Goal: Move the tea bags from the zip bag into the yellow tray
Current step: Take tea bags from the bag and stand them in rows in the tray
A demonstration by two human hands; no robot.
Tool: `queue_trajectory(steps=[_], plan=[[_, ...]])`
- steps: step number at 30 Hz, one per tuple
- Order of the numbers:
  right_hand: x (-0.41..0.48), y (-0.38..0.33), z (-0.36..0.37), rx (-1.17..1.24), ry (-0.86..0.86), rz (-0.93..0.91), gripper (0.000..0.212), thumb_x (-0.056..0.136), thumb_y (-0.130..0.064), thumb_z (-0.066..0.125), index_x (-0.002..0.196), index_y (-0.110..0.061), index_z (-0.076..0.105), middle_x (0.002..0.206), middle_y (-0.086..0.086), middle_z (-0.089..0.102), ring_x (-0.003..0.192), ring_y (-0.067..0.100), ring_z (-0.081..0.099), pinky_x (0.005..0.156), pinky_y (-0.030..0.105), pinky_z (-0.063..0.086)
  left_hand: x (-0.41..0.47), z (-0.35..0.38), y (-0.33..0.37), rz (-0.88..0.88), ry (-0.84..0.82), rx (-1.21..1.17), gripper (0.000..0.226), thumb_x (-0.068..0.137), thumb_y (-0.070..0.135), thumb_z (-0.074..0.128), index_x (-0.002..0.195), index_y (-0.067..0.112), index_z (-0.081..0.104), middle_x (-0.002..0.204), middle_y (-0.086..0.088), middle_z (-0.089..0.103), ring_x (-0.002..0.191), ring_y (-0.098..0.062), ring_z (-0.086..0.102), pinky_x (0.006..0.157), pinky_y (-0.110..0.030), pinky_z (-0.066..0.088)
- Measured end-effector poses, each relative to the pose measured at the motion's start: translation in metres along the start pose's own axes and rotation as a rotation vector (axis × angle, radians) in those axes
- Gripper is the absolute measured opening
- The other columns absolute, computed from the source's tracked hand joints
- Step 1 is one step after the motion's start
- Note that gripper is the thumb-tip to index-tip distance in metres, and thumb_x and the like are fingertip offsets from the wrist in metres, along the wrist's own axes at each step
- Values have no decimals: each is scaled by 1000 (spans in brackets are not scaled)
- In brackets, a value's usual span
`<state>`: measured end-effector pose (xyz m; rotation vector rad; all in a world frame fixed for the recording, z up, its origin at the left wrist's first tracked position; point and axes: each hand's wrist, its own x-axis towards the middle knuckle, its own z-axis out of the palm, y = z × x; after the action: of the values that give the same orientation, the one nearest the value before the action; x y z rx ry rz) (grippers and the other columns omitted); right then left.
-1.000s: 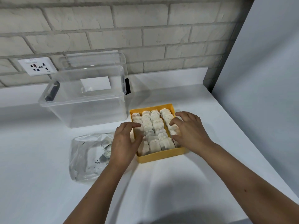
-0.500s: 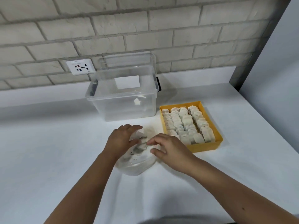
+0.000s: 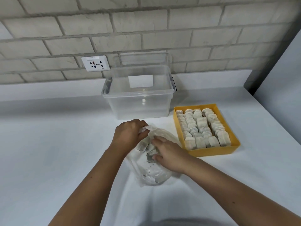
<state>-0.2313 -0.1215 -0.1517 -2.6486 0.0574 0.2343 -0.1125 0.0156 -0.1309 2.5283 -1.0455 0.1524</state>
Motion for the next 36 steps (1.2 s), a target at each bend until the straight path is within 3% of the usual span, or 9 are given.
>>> queue_trajectory(steps=[3,8,12,15,18,23,27,33,36], plan=[[13,5,9,97,-47,127,77,93,-32,57,155,-22,13,161,2,16,142,26,33,110,36,36,3,2,-1,-17,-20,10,19,93,41,61,106,31,70,99,7,69,90,-18,64,66,-26,34],[7,11,17,8,-74,61,41,97,-27,50,136,-13,52,149,-1,37,130,22,46,101,30,39,4,10,-9,-71,39,80,20,95,37,57,107,29,71,98,4,70,85,-25,66,65,-26,33],[-6,8,9,155,60,17,25,95,-22,57,116,-16,69,119,-3,61,107,14,59,89,23,43,1,18,-11,-115,46,56,22,95,37,59,108,25,72,96,1,71,83,-28,67,66,-27,35],[-13,8,2,346,239,106,14,90,-18,65,100,-20,75,90,-15,68,81,8,66,77,20,48,-4,17,-7,-175,-48,-112,25,92,40,64,115,31,68,106,10,68,94,-17,64,72,-26,38],[-19,12,-5,575,346,209,13,86,-12,70,89,-22,77,64,-22,67,63,4,67,64,14,50,-12,10,-5,-211,-78,-324,28,87,39,71,114,36,66,106,15,64,86,-5,59,74,-25,44],[-23,14,-12,1031,401,234,23,84,0,70,100,-17,67,80,6,67,63,19,68,57,25,52,-30,-3,4,-290,65,-524,15,89,33,71,104,32,73,101,18,67,80,0,58,70,-15,44],[-18,9,-10,1145,464,209,25,84,0,71,104,-12,61,89,19,67,65,20,69,58,21,51,-42,-9,16,-342,57,-657,10,91,33,69,95,30,78,89,12,70,69,0,56,66,-9,41],[-11,-1,-3,1182,407,162,25,80,-2,75,99,-7,60,75,2,69,64,20,70,59,22,52,-46,-9,26,-473,60,-849,6,89,30,72,87,27,78,80,10,75,72,-5,65,72,-17,50],[-6,1,11,897,318,201,28,77,-16,81,99,-23,65,89,-2,71,64,6,64,63,19,49,-48,-11,24,-519,89,-823,8,90,27,71,84,24,75,76,10,76,74,-4,69,73,-19,52]])
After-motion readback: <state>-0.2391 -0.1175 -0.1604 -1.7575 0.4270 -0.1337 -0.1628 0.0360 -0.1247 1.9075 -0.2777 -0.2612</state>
